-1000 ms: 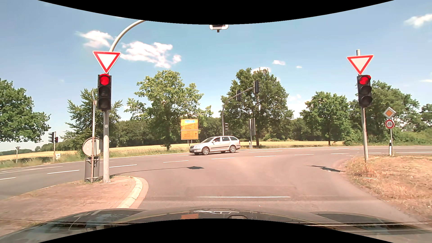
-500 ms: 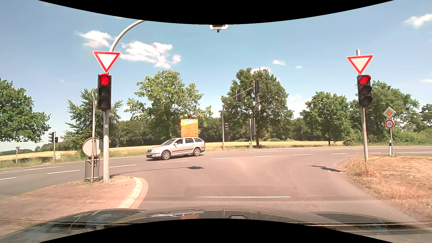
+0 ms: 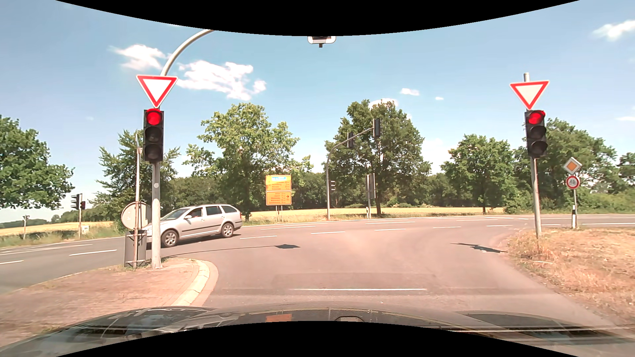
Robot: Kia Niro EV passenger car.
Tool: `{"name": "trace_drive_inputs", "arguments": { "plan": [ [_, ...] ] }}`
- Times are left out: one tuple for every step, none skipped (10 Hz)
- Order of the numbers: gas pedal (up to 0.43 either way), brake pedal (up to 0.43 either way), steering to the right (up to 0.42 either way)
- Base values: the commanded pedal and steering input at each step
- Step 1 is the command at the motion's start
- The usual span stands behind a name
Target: Follow the waypoints while adhering to traffic rules and regulations
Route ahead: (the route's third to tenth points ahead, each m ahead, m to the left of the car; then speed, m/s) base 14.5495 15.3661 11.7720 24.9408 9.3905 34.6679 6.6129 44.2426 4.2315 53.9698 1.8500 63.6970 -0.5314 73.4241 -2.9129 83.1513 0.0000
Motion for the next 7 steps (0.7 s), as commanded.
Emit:
{"name": "trace_drive_inputs", "arguments": {
  "plan": [
    [0.000,0.000,-0.003],
    [0.000,0.000,-0.003],
    [0.000,0.000,-0.003],
    [0.000,0.000,-0.003],
    [0.000,0.000,-0.003],
    [0.000,0.000,-0.003],
    [0.000,0.000,-0.003]
  ]
}}
